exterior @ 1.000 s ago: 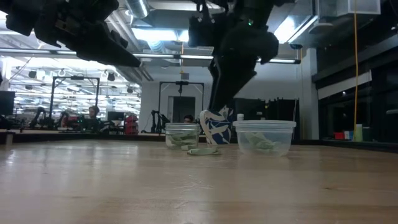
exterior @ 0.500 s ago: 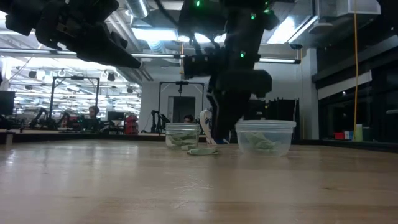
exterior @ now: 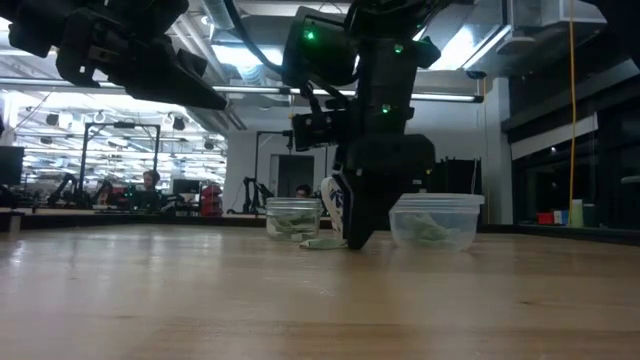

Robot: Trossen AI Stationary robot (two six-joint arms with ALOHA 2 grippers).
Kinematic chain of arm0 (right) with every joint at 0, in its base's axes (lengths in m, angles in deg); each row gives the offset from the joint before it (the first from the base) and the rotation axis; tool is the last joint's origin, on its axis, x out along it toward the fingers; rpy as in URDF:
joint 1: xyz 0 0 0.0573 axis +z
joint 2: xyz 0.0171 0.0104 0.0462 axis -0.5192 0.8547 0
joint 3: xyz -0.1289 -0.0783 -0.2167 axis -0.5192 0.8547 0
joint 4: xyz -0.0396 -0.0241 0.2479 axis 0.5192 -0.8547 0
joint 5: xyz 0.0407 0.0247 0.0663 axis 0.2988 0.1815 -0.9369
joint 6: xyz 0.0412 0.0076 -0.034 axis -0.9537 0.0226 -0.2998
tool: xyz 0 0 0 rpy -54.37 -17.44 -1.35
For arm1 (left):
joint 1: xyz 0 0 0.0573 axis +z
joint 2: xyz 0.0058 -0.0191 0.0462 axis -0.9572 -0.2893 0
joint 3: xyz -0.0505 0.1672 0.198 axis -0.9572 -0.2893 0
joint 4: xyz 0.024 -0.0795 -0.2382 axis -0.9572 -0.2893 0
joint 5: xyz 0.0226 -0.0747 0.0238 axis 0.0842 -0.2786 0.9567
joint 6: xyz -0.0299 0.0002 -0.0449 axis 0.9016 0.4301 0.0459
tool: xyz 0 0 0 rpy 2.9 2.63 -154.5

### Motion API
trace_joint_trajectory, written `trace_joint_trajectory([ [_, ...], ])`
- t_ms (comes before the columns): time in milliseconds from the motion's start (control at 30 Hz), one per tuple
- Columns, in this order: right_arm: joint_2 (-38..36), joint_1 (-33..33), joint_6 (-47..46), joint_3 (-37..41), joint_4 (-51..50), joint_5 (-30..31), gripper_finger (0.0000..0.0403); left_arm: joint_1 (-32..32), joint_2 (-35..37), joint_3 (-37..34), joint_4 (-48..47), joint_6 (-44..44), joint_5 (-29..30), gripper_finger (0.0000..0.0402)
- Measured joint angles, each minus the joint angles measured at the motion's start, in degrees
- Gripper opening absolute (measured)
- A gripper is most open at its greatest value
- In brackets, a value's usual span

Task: Pick and place Stevia / Truvia into bins
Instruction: Put the stevia packet into the transparent container

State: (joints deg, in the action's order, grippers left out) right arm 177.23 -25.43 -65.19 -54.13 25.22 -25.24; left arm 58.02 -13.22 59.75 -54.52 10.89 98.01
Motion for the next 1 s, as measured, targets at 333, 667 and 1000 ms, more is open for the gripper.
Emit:
trace_joint_trajectory([
  [333,-0.05,0.04,0.26,0.09,-0.12,-1.57,0.0116,0.00,0.00,0.00,0.00,-0.02,0.08,0.0006],
  [667,-0.03,0.02,0.14,0.11,-0.15,-1.49,0.0006,-0.01,0.00,0.02,0.02,-0.02,0.08,0.0007],
  [1000,0.03,-0.07,-3.53,-2.01,-3.43,-7.78,0.0108,-0.02,0.00,0.02,0.02,-0.02,0.07,0.0006],
])
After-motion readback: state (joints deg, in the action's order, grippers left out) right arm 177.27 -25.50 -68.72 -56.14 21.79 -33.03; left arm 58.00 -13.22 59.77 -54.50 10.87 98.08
